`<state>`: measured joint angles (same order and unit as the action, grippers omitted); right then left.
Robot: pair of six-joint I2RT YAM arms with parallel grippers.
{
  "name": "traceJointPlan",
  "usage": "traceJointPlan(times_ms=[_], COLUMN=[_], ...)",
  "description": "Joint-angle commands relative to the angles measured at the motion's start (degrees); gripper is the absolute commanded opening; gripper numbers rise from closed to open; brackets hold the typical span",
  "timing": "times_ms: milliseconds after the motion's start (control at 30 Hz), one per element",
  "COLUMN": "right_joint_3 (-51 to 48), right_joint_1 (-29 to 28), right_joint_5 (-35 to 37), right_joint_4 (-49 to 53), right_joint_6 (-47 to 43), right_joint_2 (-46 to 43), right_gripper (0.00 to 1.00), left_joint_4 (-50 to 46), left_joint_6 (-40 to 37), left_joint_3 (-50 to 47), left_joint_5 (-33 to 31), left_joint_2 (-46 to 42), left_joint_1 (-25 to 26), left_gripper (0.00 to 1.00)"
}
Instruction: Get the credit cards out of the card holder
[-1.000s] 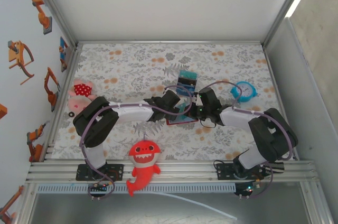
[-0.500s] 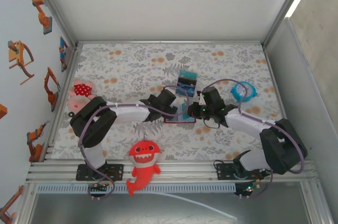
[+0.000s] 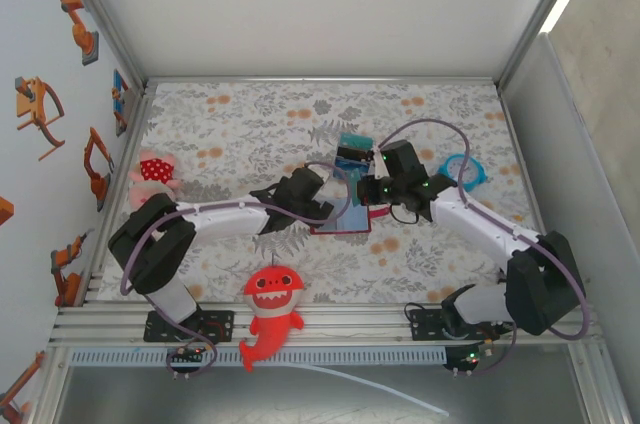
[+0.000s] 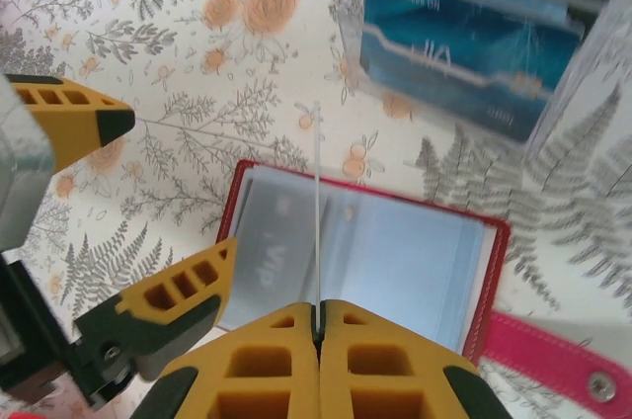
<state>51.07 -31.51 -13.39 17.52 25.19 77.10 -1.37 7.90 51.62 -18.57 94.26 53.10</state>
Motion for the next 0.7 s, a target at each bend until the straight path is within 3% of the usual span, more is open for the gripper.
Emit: traceJointPlan(times_ms=[0, 300, 667], right_joint_3=[5.2, 20.9, 34.7], right_joint_1=[0.9, 3.1, 4.6], right_joint_5=[3.5, 3.2, 2.9], right_joint_4=[5.8, 13.2, 21.6], right_joint_6=[-8.8, -26.1, -42.3], right_joint_2=[2.5, 12.6, 22.2], right_gripper=[0.00, 0.00, 0.00], left_joint_4=[-1.2, -1.7, -0.1], left_joint_6=[1.5, 7.3, 8.8], left_joint_3=[-1.1, -3.8, -6.6], left_joint_5=[0.2, -4.1, -7.8], left_joint_2=[-3.6, -8.6, -13.4], left_joint_1=[-0.2, -0.2, -0.3], left_gripper=[0.97, 0.97, 0.97])
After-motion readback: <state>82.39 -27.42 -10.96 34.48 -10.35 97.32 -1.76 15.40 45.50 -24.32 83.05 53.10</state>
